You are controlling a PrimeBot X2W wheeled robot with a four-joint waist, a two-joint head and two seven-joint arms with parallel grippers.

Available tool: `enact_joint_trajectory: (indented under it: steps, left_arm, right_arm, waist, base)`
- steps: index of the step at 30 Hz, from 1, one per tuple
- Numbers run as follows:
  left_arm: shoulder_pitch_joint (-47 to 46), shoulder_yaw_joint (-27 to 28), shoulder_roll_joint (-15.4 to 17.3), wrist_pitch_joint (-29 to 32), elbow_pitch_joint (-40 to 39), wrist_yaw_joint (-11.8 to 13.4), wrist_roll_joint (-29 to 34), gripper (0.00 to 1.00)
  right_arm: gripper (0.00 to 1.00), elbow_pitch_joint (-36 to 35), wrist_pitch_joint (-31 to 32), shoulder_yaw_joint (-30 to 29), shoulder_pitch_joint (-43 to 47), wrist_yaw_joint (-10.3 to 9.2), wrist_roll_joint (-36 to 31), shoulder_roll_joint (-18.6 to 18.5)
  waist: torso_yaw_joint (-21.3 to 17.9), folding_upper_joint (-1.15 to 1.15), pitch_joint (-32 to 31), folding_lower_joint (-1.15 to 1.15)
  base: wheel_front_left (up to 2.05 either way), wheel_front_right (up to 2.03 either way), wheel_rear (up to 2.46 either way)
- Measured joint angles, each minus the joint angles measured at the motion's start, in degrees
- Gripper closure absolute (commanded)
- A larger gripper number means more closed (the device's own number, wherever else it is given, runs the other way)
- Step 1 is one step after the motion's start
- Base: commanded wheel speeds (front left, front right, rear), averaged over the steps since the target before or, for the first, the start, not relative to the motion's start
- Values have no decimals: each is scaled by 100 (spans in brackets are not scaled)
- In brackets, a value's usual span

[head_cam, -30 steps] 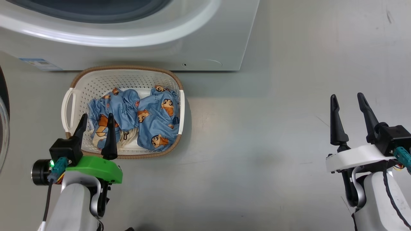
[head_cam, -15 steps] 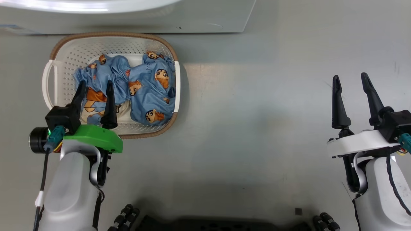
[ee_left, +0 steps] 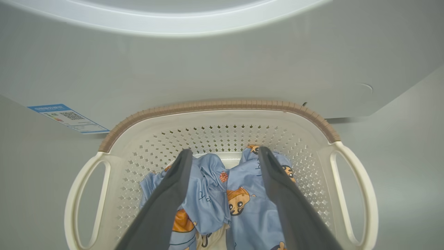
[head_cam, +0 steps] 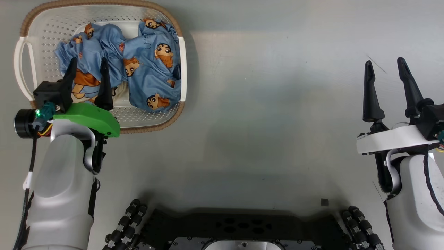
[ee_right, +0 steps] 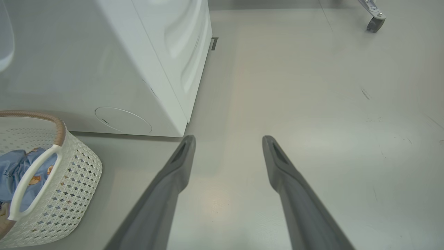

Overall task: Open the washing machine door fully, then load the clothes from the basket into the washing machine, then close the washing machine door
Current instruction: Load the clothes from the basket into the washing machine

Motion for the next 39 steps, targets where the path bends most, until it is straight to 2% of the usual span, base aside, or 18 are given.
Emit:
enact_joint_trajectory:
  steps: [18,39]
  left_arm:
    - [-892,96,412,246,1118,-16,-31,0]
    - [-1589,-55,547,454,2043,-18,60,0]
  right_arm:
    - [0,-136,0,8,-119,-2,-5,4]
    - [0,-278,0,19,-154,-45,-30,33]
  waist:
    - [-133,0,628,0]
    - [-239,0,1140,0]
  base:
    - [0,0,0]
    - [0,0,0]
